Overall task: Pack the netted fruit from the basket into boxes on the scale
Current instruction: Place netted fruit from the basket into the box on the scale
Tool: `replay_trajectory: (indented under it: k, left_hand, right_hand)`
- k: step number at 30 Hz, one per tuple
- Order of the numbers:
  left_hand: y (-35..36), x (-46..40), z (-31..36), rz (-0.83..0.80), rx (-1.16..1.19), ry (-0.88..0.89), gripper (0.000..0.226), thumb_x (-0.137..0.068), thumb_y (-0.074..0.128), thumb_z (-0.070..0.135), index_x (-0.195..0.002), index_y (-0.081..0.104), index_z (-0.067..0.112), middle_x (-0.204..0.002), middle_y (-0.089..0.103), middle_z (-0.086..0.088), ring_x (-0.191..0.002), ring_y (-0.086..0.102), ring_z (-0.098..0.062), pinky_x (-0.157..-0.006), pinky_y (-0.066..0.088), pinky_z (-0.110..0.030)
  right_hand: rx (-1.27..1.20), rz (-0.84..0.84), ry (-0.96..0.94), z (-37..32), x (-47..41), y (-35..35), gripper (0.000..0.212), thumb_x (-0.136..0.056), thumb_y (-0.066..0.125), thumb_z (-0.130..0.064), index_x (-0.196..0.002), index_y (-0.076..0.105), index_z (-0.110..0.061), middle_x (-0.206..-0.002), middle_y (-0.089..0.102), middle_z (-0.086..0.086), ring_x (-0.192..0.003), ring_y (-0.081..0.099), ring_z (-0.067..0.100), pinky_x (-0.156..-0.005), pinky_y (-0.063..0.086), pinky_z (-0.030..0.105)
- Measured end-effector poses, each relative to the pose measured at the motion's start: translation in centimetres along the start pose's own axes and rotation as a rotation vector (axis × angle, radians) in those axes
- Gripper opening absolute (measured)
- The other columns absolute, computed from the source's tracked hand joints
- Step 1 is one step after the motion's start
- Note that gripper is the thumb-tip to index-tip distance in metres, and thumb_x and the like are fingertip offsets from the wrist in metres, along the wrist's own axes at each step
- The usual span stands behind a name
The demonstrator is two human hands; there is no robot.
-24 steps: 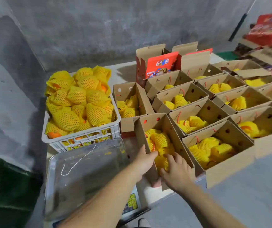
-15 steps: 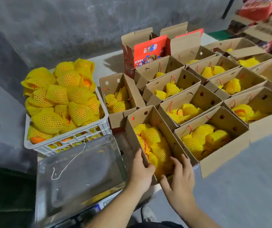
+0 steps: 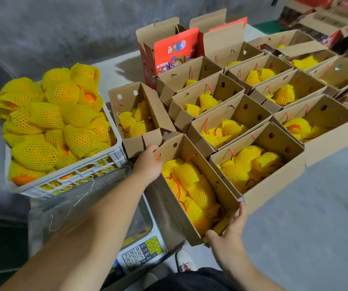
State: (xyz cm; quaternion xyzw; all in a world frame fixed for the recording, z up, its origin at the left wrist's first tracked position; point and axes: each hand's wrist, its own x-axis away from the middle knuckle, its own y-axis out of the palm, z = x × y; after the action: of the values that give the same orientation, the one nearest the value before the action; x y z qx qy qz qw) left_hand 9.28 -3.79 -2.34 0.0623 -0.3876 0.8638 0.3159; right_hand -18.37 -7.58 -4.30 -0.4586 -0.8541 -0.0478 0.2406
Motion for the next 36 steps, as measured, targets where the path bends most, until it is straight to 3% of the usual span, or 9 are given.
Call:
replay_trajectory:
  k: [1, 7, 13, 17, 22, 26, 29, 32, 36]
  left_hand:
    - [0.5, 0.2, -0.3, 0.011, -0.005, -0.017, 0.032, -0.104, 0.057, 0.016, -0.135, 0.051, 0.02, -0.123, 0.062, -0.011, -0.109, 0.062, -0.034, -0.076, 0.055, -0.037]
    - [1.4, 1.6, -0.7, -0.033, 0.087, -0.07, 0.053, -0.108, 0.042, 0.006, -0.151, 0.042, 0.038, -0.159, 0.039, -0.013, -0.142, 0.042, -0.037, -0.112, 0.048, -0.049]
    - [-0.5, 8.2, 1.3, -0.001, 0.308, 0.017, 0.048, -0.109, 0.042, 0.004, -0.142, 0.049, 0.038, -0.152, 0.05, -0.005, -0.135, 0.051, -0.027, -0.101, 0.05, -0.037]
    - [-3.2, 13.0, 1.6, 0.042, 0.421, 0.121, 0.05, -0.106, 0.044, 0.003, -0.131, 0.048, 0.046, -0.143, 0.056, 0.002, -0.128, 0.057, -0.017, -0.099, 0.048, -0.03]
    - [-8.5, 17.7, 0.6, 0.128, 0.601, 0.191, 0.042, -0.089, 0.061, 0.025, -0.111, 0.064, 0.06, -0.115, 0.073, 0.025, -0.102, 0.068, 0.007, -0.074, 0.051, -0.009]
    - [-11.9, 20.3, -2.1, 0.314, 0.74, 0.22, 0.039, -0.078, 0.069, 0.049, -0.116, 0.068, 0.055, -0.117, 0.074, 0.02, -0.106, 0.069, 0.002, -0.085, 0.05, -0.023]
    - [-13.7, 22.3, -5.1, 0.468, 0.784, 0.224, 0.039, -0.077, 0.072, 0.065, -0.115, 0.063, 0.059, -0.12, 0.073, 0.019, -0.108, 0.067, 0.004, -0.089, 0.045, -0.025]
    - [-15.7, 24.1, -9.2, 0.539, 0.762, 0.173, 0.059, -0.065, 0.077, 0.085, -0.115, 0.056, 0.064, -0.121, 0.072, 0.022, -0.109, 0.066, 0.006, -0.092, 0.044, -0.028]
    - [-17.9, 26.0, -15.0, 0.59, 0.548, 0.073, 0.076, -0.052, 0.087, 0.075, -0.112, 0.041, 0.077, -0.112, 0.065, 0.036, -0.096, 0.066, 0.011, -0.08, 0.051, -0.03]
  right_hand:
    - [-0.014, 0.026, 0.036, 0.1, 0.0, -0.3, 0.122, -0.08, 0.07, 0.019, -0.139, 0.001, -0.063, -0.165, 0.016, -0.015, -0.15, 0.032, 0.031, -0.108, 0.045, 0.067]
    - [-0.068, 0.013, 0.296, -1.6, -0.8, -1.8, 0.08, -0.103, 0.043, 0.003, -0.143, 0.016, -0.06, -0.155, 0.034, -0.011, -0.13, 0.05, 0.041, -0.076, 0.061, 0.065]
    - [-0.058, 0.075, 0.276, -1.6, 2.5, -6.6, 0.07, -0.102, 0.045, 0.002, -0.103, 0.046, -0.068, -0.13, 0.053, 0.003, -0.106, 0.063, 0.042, -0.058, 0.061, 0.052]
    - [0.054, 0.04, 0.183, -5.0, 4.9, -9.8, 0.066, -0.1, 0.051, 0.002, -0.103, 0.051, -0.064, -0.11, 0.063, 0.005, -0.087, 0.071, 0.042, -0.056, 0.061, 0.052]
    - [0.17, -0.188, 0.083, -11.4, 6.2, -10.3, 0.076, -0.1, 0.049, 0.01, -0.108, 0.059, -0.065, -0.093, 0.074, -0.012, -0.077, 0.077, 0.031, -0.059, 0.061, 0.058]
    - [0.24, -0.385, -0.039, -15.5, 5.5, -7.9, 0.075, -0.102, 0.047, 0.007, -0.123, 0.058, -0.064, -0.105, 0.076, -0.011, -0.088, 0.078, 0.03, -0.066, 0.061, 0.064]
    - [0.361, -0.556, -0.2, -18.7, 4.3, -3.9, 0.081, -0.103, 0.051, 0.001, -0.115, 0.054, -0.079, -0.098, 0.075, -0.017, -0.072, 0.076, 0.021, -0.058, 0.062, 0.048]
    - [0.44, -0.73, -0.305, -21.0, 3.1, 1.9, 0.086, -0.102, 0.047, 0.005, -0.098, 0.058, -0.081, -0.071, 0.068, -0.017, -0.046, 0.054, 0.01, -0.042, 0.045, 0.025]
    - [0.506, -0.82, -0.353, -21.6, 2.3, 9.6, 0.076, -0.099, 0.045, 0.008, -0.115, 0.064, -0.064, -0.072, 0.07, -0.008, -0.052, 0.062, 0.009, -0.043, 0.05, 0.027]
